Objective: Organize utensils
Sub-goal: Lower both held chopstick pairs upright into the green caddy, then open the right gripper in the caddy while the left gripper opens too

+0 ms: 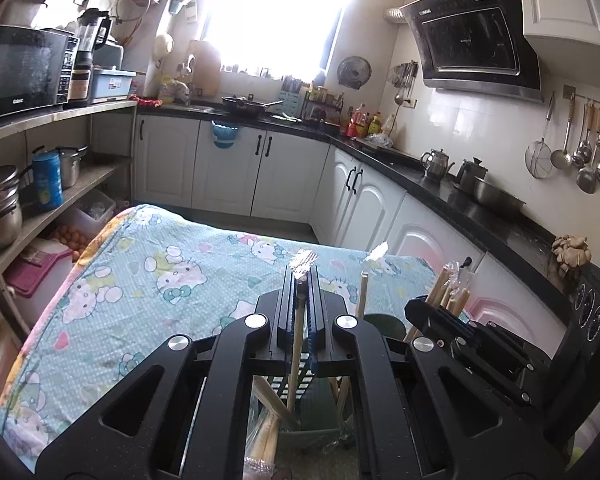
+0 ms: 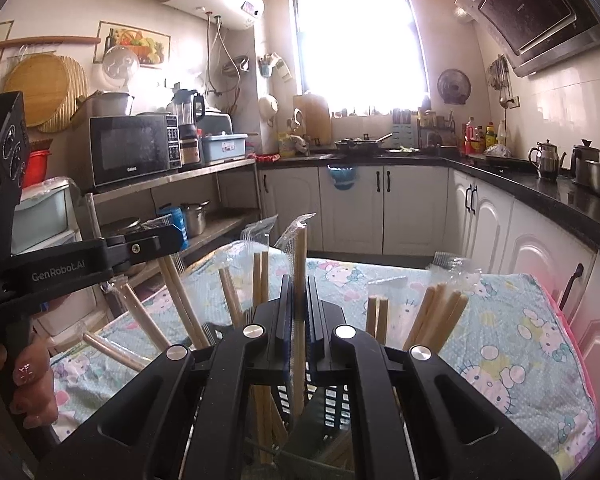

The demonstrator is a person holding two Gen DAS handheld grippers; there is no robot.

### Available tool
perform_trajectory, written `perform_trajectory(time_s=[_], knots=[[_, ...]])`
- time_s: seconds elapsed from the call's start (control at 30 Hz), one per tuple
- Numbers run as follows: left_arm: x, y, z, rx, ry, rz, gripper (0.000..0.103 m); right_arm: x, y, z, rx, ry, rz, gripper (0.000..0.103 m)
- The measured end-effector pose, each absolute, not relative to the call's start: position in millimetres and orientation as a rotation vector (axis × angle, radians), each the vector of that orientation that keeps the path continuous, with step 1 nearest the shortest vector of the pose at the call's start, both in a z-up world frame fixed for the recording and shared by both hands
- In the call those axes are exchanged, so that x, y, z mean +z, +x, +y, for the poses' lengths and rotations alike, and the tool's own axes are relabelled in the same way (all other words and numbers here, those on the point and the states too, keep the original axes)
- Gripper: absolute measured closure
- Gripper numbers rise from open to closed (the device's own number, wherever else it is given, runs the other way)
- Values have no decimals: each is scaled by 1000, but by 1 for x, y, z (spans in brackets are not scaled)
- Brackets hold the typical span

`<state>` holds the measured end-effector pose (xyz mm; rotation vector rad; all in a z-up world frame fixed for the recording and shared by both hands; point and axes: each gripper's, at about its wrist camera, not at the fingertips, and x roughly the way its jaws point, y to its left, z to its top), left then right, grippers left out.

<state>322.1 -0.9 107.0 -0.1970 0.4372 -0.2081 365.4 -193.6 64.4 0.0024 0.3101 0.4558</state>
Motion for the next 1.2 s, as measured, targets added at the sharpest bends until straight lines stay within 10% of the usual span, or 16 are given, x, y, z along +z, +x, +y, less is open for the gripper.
perform_trajectory(time_s=[0.53, 1.2], knots=[[101, 319, 3, -210, -201, 509, 101, 63, 359, -195, 469, -12, 398, 89], [117, 286, 7, -189, -194, 505, 53, 71, 325, -210, 453, -41, 431, 57]])
